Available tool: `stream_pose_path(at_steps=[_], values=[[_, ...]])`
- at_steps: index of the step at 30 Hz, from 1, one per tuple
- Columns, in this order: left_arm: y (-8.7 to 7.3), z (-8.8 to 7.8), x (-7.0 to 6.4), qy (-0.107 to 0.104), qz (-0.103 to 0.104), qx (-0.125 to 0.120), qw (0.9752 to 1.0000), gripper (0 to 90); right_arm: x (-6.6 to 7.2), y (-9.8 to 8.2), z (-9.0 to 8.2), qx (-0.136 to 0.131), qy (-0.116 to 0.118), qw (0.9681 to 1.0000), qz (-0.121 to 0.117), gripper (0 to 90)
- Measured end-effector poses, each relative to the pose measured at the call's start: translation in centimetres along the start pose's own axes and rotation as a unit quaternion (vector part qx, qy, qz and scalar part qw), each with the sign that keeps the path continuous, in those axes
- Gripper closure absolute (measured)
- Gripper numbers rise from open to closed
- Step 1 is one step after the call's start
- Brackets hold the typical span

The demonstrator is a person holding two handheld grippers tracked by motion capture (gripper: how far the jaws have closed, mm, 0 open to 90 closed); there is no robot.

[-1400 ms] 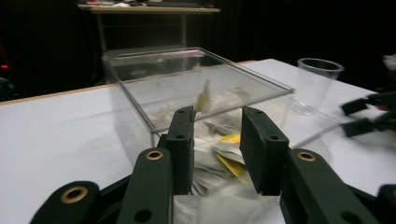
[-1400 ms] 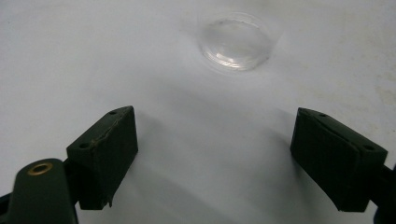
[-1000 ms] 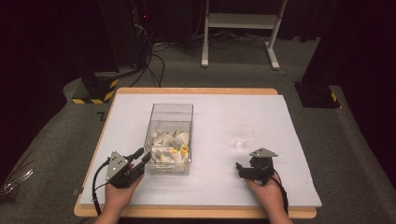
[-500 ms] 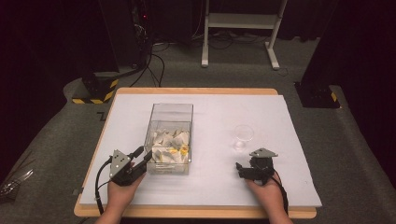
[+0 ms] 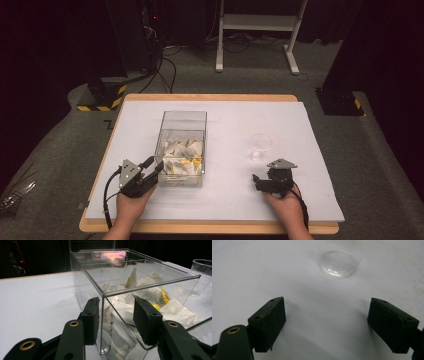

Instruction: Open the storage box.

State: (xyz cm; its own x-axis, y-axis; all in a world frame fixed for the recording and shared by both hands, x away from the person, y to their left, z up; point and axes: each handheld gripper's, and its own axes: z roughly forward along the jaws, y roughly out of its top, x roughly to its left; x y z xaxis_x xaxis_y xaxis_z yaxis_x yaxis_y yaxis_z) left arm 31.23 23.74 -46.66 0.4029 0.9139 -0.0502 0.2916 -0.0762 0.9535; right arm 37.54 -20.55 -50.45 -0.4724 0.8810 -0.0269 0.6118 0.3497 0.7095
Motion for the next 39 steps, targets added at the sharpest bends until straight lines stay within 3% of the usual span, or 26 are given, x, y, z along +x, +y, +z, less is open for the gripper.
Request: stream_pose_path(at_steps=[9, 39], values=[[-0.2, -0.3, -0.1, -0.008, -0.009, -0.001, 0.9999, 62.4, 0.0, 0.0, 0.0, 0.0, 0.0, 1.0, 0.0, 14.8], [-1.0, -2.7, -1.2, -0.02, 0.02, 0.007, 0.9996, 67.5, 0.0, 0.0, 0.0, -0.001, 0.001, 1.0, 0.0, 15.3]])
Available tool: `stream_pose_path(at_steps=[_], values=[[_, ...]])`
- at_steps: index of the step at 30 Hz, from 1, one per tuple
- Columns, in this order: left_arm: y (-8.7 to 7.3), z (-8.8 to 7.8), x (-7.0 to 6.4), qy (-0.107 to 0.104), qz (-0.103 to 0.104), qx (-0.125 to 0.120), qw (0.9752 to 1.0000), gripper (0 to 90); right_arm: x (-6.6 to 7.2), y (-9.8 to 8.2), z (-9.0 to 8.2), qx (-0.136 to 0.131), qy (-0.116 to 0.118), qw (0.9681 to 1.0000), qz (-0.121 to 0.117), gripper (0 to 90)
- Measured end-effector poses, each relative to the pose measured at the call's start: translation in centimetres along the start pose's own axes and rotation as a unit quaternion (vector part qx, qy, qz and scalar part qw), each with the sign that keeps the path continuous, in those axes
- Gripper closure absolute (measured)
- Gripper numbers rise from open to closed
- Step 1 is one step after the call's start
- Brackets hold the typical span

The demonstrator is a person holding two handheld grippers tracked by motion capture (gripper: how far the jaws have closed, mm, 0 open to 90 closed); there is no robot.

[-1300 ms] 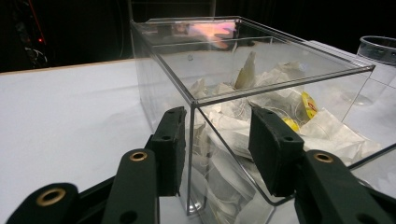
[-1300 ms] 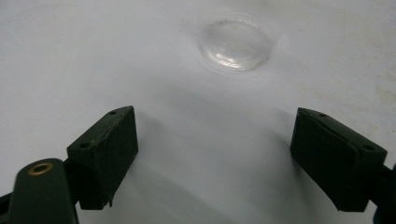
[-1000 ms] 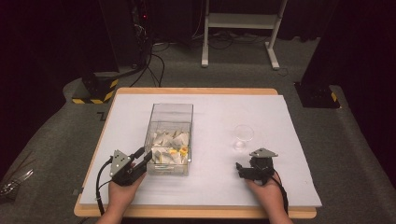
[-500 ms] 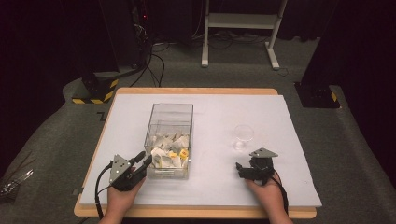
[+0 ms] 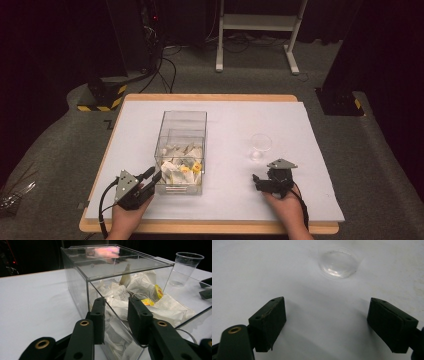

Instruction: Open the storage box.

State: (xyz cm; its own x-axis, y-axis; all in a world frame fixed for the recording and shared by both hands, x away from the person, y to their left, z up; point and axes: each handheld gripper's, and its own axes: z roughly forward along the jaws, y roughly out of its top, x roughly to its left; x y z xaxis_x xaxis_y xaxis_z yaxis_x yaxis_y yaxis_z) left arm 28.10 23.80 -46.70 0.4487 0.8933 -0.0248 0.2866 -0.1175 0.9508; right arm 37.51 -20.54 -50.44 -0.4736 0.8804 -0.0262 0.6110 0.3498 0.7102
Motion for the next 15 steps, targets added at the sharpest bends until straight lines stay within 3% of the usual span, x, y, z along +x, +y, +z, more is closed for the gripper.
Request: stream_pose_path(at_steps=[15], values=[[-0.2, -1.1, -0.1, -0.002, 0.001, 0.013, 0.9999, 71.0, 0.0, 0.0, 0.0, 0.001, 0.001, 1.0, 0.0, 15.4]])
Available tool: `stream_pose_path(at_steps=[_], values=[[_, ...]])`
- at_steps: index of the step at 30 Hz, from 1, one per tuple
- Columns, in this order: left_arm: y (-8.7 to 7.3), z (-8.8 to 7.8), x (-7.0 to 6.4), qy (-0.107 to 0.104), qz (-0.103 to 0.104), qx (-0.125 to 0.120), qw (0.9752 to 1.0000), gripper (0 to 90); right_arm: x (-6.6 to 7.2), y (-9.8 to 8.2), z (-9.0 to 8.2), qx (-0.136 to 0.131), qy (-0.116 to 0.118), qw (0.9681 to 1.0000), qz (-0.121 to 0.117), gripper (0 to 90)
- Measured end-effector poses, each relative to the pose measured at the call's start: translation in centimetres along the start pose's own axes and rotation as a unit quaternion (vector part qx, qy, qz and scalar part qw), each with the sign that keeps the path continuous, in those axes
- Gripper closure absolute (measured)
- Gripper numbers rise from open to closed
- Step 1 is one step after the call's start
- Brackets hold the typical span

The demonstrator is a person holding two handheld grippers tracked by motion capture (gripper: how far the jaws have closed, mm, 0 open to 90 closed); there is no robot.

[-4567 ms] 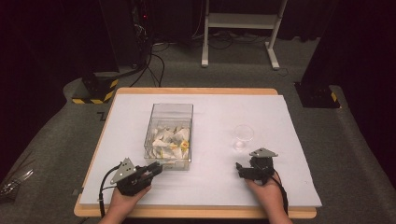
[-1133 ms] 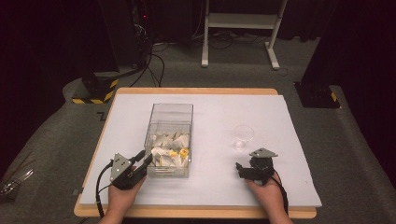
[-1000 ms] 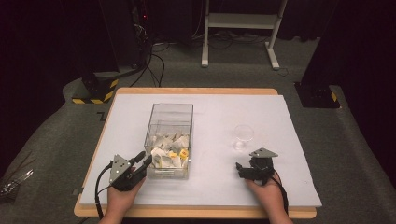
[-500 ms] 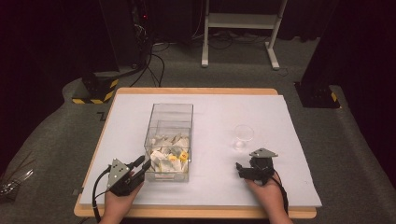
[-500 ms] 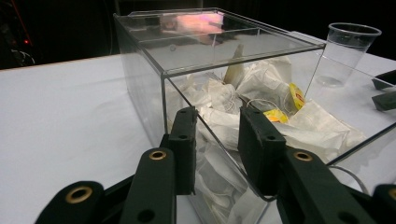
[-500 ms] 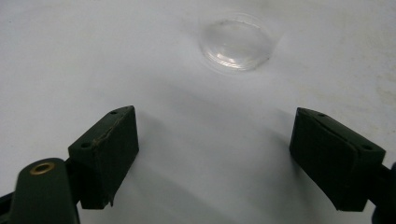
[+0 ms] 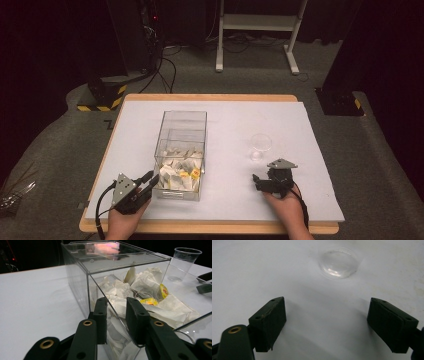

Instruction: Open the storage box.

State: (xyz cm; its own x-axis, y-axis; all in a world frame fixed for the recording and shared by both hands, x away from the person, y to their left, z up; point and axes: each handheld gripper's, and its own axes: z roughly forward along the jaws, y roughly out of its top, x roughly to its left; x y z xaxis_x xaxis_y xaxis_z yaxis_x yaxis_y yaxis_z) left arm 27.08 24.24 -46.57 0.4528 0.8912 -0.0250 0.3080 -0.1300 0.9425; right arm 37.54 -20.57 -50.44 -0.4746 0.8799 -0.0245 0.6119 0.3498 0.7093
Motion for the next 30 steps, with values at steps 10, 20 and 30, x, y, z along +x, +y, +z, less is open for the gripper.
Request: stream_pose_path(at_steps=[10, 20, 30], values=[[0.1, -0.2, -0.1, 0.0, -0.001, 0.009, 1.0, 71.3, 0.0, 0.0, 0.0, 0.0, 0.0, 1.0, 0.0, 15.4], [-0.1, -0.9, -0.5, -0.001, -0.002, 0.012, 0.9999, 72.0, 0.0, 0.0, 0.0, 0.0, 0.0, 1.0, -0.001, 15.5], [0.0, -1.5, -0.9, -0.004, -0.008, 0.007, 0.9999, 69.8, 0.0, 0.0, 0.0, 0.0, 0.0, 1.0, -0.001, 15.5]])
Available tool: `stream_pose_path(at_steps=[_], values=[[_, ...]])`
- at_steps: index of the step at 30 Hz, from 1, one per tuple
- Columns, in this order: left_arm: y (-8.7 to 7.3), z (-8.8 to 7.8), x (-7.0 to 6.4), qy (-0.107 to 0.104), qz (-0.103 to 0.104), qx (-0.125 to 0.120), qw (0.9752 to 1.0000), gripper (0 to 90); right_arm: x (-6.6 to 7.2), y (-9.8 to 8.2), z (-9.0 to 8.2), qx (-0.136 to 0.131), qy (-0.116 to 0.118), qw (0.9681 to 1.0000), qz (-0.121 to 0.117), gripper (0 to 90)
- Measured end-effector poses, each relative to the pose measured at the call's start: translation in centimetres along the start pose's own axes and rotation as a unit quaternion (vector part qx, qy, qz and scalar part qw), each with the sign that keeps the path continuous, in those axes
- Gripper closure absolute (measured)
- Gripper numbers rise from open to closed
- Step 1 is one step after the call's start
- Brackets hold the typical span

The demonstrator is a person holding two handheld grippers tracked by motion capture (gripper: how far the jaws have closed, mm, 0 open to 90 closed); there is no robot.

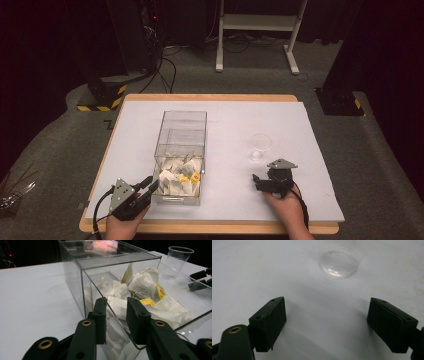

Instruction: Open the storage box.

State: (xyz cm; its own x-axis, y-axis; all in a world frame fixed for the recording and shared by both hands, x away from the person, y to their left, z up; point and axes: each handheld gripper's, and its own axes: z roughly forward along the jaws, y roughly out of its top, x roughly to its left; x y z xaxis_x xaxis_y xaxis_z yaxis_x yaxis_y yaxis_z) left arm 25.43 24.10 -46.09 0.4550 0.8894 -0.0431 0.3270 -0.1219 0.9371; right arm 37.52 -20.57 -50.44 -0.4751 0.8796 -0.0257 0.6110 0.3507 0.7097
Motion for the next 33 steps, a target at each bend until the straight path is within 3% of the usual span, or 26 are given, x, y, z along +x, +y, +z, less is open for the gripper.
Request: stream_pose_path(at_steps=[5, 18, 27, 32, 33], values=[[0.0, 0.1, 0.1, 0.001, 0.004, -0.002, 1.0, 70.0, 0.0, 0.0, 0.0, 0.0, 0.0, 1.0, 0.0, 15.6], [1.1, 0.0, 0.5, 0.003, 0.002, -0.027, 0.9996, 60.2, 0.0, 0.0, 0.0, -0.001, 0.0, 1.0, 0.0, 15.8], [2.3, 0.5, 3.0, 0.012, -0.005, -0.03, 0.9995, 56.4, -0.1, 0.0, 0.0, 0.0, 0.002, 1.0, 0.001, 16.1], [2.1, 1.4, 4.5, 0.027, 0.001, -0.015, 0.9995, 54.6, 0.0, 0.0, 0.0, -0.001, 0.002, 1.0, 0.0, 16.1], [1.7, 2.0, 5.3, 0.031, 0.002, -0.002, 0.9995, 54.0, 0.0, 0.0, 0.0, -0.001, 0.002, 1.0, 0.0, 16.1]])
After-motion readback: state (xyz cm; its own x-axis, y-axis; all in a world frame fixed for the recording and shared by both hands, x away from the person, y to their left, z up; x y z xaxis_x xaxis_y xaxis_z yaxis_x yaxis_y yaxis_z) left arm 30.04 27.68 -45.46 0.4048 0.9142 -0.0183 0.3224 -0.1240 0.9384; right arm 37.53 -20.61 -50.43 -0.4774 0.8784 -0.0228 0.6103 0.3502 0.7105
